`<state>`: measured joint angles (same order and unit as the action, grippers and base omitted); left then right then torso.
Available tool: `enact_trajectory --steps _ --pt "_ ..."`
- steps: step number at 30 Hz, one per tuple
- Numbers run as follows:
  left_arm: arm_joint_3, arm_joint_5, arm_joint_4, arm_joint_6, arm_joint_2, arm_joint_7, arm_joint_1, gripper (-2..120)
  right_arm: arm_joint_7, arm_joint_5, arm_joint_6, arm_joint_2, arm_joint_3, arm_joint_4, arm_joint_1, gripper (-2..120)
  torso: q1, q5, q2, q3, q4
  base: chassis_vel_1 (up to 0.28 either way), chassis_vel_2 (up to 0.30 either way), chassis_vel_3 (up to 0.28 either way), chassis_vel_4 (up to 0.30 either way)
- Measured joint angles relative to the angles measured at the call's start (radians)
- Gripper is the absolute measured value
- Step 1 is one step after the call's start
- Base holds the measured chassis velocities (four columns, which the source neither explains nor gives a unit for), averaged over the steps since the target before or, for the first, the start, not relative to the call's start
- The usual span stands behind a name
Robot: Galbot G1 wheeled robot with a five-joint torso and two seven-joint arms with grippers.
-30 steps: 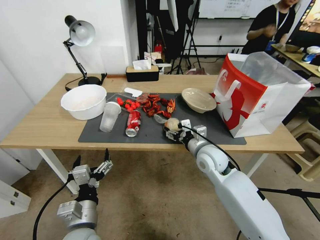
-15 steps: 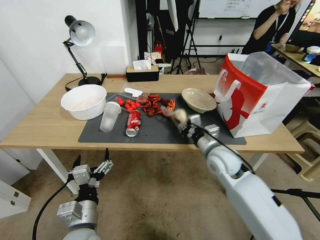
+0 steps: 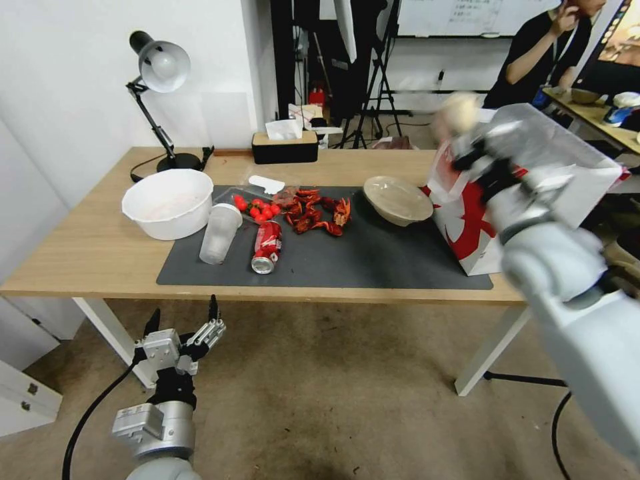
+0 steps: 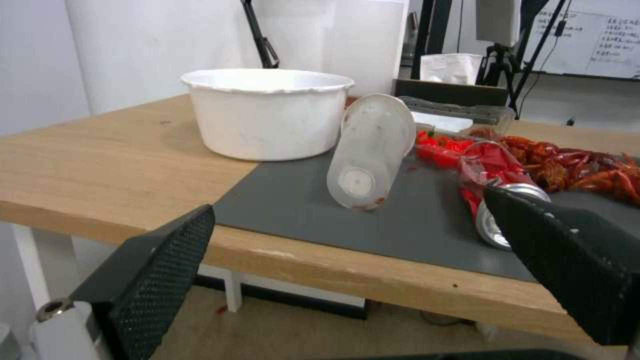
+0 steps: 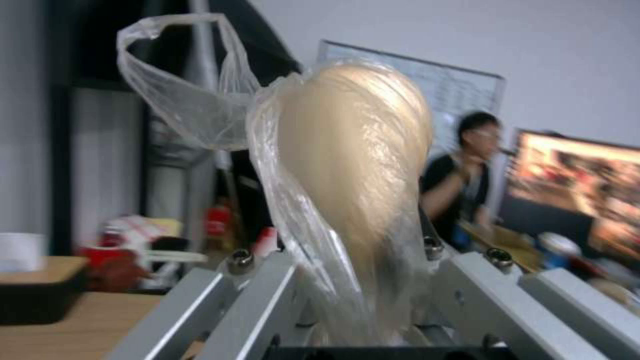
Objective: Pick up the trash from the table and place it into the takeout bag.
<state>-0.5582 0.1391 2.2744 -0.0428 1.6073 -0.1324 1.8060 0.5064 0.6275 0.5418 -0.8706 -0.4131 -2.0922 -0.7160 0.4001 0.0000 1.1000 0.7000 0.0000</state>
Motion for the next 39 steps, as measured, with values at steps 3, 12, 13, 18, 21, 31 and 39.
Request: enact_trajectory --steps 3,12,13,18,21,31,39 --pt "-0.001 0.000 0.003 -0.001 -0.002 0.000 0.002 100 0.065 0.093 0.070 0.025 -0.041 0.030 0.013 7 0.000 0.0001 0.000 0.000 -0.0001 0.000 0.000 0.000 0.000" --pt "0.003 -0.001 0.005 -0.001 -0.004 0.002 0.003 100 0.064 0.131 0.097 0.024 -0.055 0.065 -0.018 30 0.000 0.0002 0.000 0.000 0.0000 0.000 0.000 0.000 0.000" --pt "0.003 -0.002 0.005 -0.007 -0.004 0.002 0.003 100 0.061 0.128 0.097 0.022 -0.055 0.067 -0.020 34 0.000 0.0000 0.000 0.000 0.0000 0.000 0.000 0.000 0.000" --pt "0.001 -0.003 -0.003 -0.018 -0.007 0.004 0.005 100 0.059 0.120 0.098 0.019 -0.056 0.071 -0.015 53 0.000 -0.0001 0.000 0.000 0.0001 0.000 0.000 0.000 0.000" --pt "0.002 -0.003 -0.003 -0.019 -0.007 0.004 0.006 100 0.058 0.119 0.099 0.020 -0.054 0.071 -0.013 63 0.000 -0.0001 0.000 0.000 0.0001 0.000 0.000 0.000 0.000" --pt "0.004 -0.008 0.001 -0.024 -0.007 0.004 0.012 100 0.026 0.110 0.060 0.030 -0.071 0.054 -0.057 100 0.000 0.0000 0.000 0.000 0.0000 0.000 0.000 0.000 0.000" --pt "0.003 -0.009 0.004 -0.026 -0.006 0.005 0.013 100 -0.041 0.187 -0.090 0.024 -0.076 -0.048 -0.147 100 0.000 -0.0001 0.000 0.000 0.0000 0.000 0.000 0.000 0.000"
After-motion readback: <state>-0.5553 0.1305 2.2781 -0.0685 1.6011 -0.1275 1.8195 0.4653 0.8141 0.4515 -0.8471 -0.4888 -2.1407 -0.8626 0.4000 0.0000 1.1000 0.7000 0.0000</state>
